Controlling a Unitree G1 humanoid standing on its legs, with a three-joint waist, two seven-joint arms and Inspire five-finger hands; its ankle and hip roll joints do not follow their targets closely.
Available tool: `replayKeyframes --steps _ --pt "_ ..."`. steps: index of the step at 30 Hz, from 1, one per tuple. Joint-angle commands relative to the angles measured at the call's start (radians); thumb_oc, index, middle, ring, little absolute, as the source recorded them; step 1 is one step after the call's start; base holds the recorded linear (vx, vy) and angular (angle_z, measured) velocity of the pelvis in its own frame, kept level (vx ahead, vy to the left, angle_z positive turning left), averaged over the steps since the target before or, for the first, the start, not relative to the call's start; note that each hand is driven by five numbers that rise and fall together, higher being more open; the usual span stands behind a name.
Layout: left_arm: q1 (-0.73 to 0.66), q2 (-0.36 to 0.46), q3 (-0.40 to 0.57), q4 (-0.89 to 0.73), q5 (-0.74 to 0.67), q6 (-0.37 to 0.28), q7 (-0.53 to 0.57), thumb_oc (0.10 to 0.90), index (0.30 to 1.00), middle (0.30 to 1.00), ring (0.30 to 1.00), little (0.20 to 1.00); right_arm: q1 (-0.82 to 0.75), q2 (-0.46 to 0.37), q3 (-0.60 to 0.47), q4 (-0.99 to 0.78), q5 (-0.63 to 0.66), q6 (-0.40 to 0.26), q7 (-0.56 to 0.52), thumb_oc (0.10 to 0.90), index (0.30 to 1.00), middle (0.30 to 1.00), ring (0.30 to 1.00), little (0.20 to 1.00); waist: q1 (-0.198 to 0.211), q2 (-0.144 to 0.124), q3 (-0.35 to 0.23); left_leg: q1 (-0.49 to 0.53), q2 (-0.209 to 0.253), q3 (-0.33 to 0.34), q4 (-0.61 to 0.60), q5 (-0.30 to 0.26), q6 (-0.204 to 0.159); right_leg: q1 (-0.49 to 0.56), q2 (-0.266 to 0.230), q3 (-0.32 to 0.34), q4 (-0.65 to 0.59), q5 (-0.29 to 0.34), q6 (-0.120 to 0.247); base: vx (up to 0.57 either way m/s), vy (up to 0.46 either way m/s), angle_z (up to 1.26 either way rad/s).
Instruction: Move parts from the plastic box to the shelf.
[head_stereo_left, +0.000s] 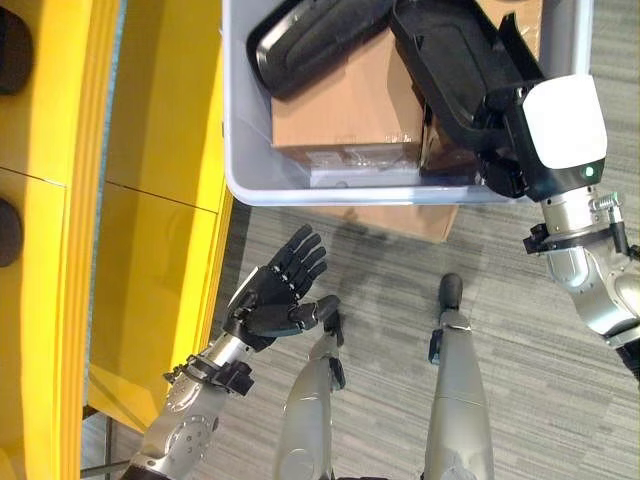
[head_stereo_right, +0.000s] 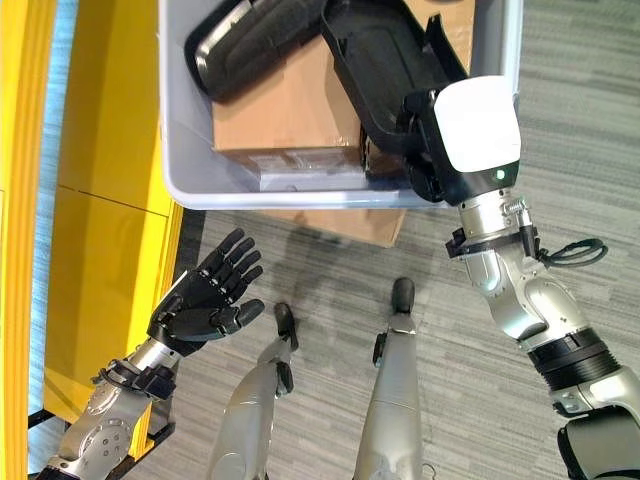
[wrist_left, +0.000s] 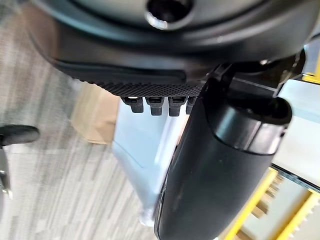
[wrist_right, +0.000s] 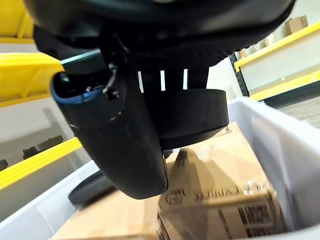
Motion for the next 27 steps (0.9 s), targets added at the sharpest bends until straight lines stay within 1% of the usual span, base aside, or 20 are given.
replayKeyframes --steps 1,3,4,6,9,12,14,19,20,22,24,27 --pt "0.077 -0.011 0.05 -0.106 0.024 -0.03 -0.051 0.9 1.0 1.0 1.0 1.0 -0.133 -0.008 -0.13 -0.196 -0.021 -0.091 -0.066 0.4 0.3 0.3 0.3 0.3 -0.023 -0.015 0.018 0.059 0.0 -0.012 0.084 -0.142 0.044 0.173 0.027 -0.073 -0.096 -0.129 -0.044 0.0 0.0 0.0" --pt "0.078 -0.011 0.05 -0.105 0.031 -0.032 -0.054 0.9 1.0 1.0 1.0 1.0 -0.125 -0.004 -0.135 -0.195 -0.019 -0.095 -0.069 0.4 0.3 0.3 0.3 0.3 -0.022 -0.02 0.018 0.085 0.002 -0.012 0.075 -0.143 0.044 0.203 0.026 -0.078 -0.109 -0.127 -0.042 0.02 -0.01 0.0" --pt "0.077 -0.014 0.048 -0.103 0.043 -0.025 -0.05 0.9 1.0 1.0 1.0 1.0 -0.114 0.0 -0.144 -0.193 -0.001 -0.1 -0.069 0.4 0.3 0.3 0.3 0.3 -0.023 -0.028 0.018 0.122 0.005 -0.013 0.066 -0.145 0.043 0.247 0.027 -0.083 -0.128 -0.125 -0.038 0.04 -0.027 0.03" --pt "0.076 -0.02 0.048 -0.103 0.063 -0.018 -0.052 0.9 1.0 1.0 1.0 1.0 -0.103 0.005 -0.156 -0.182 0.023 -0.11 -0.069 0.4 0.3 0.3 0.3 0.3 -0.021 -0.036 0.018 0.163 0.01 -0.015 0.053 -0.147 0.043 0.3 0.029 -0.091 -0.153 -0.121 -0.035 0.05 -0.033 0.04" --pt "0.075 -0.021 0.047 -0.104 0.06 -0.018 -0.048 0.9 1.0 1.0 1.0 1.0 -0.09 0.016 -0.168 -0.168 0.028 -0.135 -0.089 0.4 0.3 0.3 0.3 0.3 -0.02 -0.041 0.016 0.202 0.015 -0.016 0.048 -0.151 0.042 0.351 0.031 -0.097 -0.169 -0.123 -0.033 0.05 -0.005 0.01" --pt "0.073 -0.023 0.049 -0.101 0.06 -0.006 -0.04 0.9 1.0 1.0 1.0 1.0 -0.066 0.03 -0.192 -0.183 0.042 -0.159 -0.097 0.4 0.3 0.3 0.3 0.3 -0.023 -0.045 -0.011 0.235 0.018 -0.013 0.033 -0.152 0.042 0.392 0.035 -0.098 -0.191 -0.122 -0.03 0.07 0.02 0.0" --pt "0.073 -0.027 0.051 -0.1 0.061 0.01 -0.038 0.9 1.0 1.0 1.0 1.0 -0.05 0.045 -0.207 -0.206 0.05 -0.163 -0.095 0.4 0.3 0.3 0.3 0.3 -0.024 -0.048 -0.03 0.259 0.019 -0.012 0.024 -0.154 0.042 0.421 0.038 -0.098 -0.204 -0.122 -0.03 0.07 0.017 -0.02" --pt "0.077 -0.041 0.052 -0.097 0.084 0.028 -0.04 0.9 1.0 1.0 1.0 1.0 0.003 0.074 -0.245 -0.263 0.084 -0.207 -0.083 0.4 0.3 0.3 0.3 0.3 -0.026 -0.055 -0.083 0.309 0.015 -0.012 0.0 -0.154 0.044 0.488 0.042 -0.101 -0.246 -0.113 -0.027 0.07 0.018 -0.01" --pt "0.077 -0.047 0.052 -0.096 0.09 0.03 -0.039 0.9 1.0 1.0 1.0 1.0 0.021 0.081 -0.254 -0.283 0.098 -0.225 -0.072 0.4 0.3 0.3 0.3 0.3 -0.028 -0.057 -0.1 0.324 0.015 -0.012 -0.005 -0.154 0.044 0.507 0.042 -0.102 -0.257 -0.112 -0.026 0.06 0.036 0.02" --pt "0.08 -0.059 0.045 -0.086 0.097 0.024 -0.057 0.9 1.0 1.0 1.0 1.0 0.044 0.103 -0.248 -0.32 0.103 -0.246 -0.035 0.4 0.3 0.3 0.3 0.3 -0.032 -0.056 -0.13 0.359 0.013 -0.011 -0.013 -0.154 0.044 0.551 0.042 -0.107 -0.268 -0.116 -0.029 0.11 0.11 0.02" --pt "0.084 -0.07 0.042 -0.079 0.11 0.014 -0.082 0.9 1.0 1.0 1.0 1.0 0.064 0.112 -0.245 -0.337 0.114 -0.265 -0.013 0.4 0.3 0.3 0.3 0.3 -0.035 -0.055 -0.148 0.375 0.011 -0.013 -0.015 -0.153 0.045 0.575 0.043 -0.109 -0.274 -0.119 -0.032 0.07 0.115 0.0" --pt "0.063 -0.067 0.018 -0.066 0.125 0.0 -0.092 0.9 1.0 1.0 1.0 1.0 0.11 0.13 -0.23 -0.362 0.129 -0.3 0.013 0.4 0.3 0.3 0.3 0.3 -0.036 -0.066 -0.193 0.398 0.012 -0.02 -0.027 -0.148 0.048 0.613 0.044 -0.127 -0.278 -0.124 -0.035 0.03 0.034 0.05"
